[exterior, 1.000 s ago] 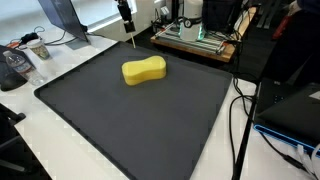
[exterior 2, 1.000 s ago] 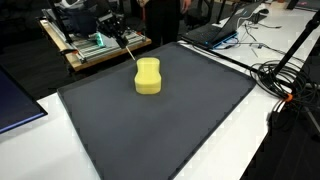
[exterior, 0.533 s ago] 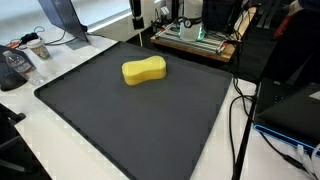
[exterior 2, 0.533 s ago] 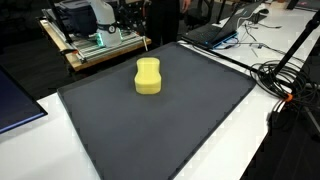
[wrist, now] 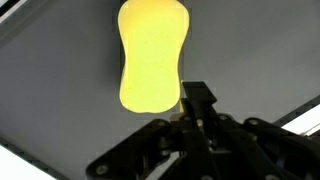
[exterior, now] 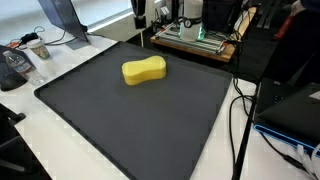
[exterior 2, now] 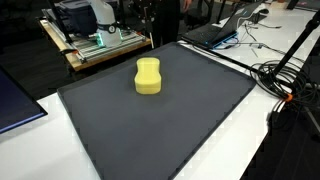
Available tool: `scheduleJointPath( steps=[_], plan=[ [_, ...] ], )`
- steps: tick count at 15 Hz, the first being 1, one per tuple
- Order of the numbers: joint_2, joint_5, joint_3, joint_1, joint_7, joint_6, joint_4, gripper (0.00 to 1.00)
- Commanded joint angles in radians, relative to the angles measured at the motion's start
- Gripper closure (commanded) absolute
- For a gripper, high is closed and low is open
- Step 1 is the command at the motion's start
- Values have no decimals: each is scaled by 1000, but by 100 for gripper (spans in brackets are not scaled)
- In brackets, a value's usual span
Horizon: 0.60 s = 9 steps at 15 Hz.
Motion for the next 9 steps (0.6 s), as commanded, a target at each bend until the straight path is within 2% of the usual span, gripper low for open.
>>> scheduleJointPath(
  steps=[1,5,9],
  plan=[
    [28,-41,3,14,24,22,31,97],
    [80,-123,24,7,58,36,67,97],
    [132,-259,62,26,104,-30,145,97]
  ],
)
